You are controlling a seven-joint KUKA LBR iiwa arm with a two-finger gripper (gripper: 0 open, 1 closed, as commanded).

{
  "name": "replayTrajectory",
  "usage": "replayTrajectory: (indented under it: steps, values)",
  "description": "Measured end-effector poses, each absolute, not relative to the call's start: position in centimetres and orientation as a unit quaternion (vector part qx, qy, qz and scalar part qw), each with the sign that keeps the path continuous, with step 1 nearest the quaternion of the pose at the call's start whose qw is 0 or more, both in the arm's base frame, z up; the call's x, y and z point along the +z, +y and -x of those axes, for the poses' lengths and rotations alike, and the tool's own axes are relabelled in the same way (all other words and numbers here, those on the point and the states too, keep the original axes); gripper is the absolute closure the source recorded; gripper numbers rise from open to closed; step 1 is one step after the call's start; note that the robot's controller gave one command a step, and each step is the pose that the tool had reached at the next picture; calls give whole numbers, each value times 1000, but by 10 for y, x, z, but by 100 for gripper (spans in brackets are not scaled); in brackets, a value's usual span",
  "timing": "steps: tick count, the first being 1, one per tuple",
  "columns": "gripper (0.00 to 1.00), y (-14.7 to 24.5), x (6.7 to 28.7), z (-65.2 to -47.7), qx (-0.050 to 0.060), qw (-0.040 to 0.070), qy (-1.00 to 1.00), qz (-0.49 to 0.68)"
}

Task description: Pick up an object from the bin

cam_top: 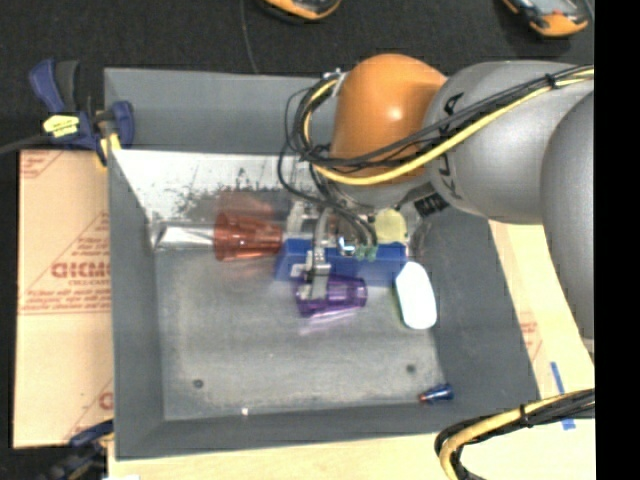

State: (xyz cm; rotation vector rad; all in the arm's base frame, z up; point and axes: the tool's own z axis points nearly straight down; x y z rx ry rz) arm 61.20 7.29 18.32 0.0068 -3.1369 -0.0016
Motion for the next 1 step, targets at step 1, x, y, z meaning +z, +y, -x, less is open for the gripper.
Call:
replayTrajectory:
  steps: [1]
  values:
    - [0,73,188,-614,-1,-2,-1000,-2]
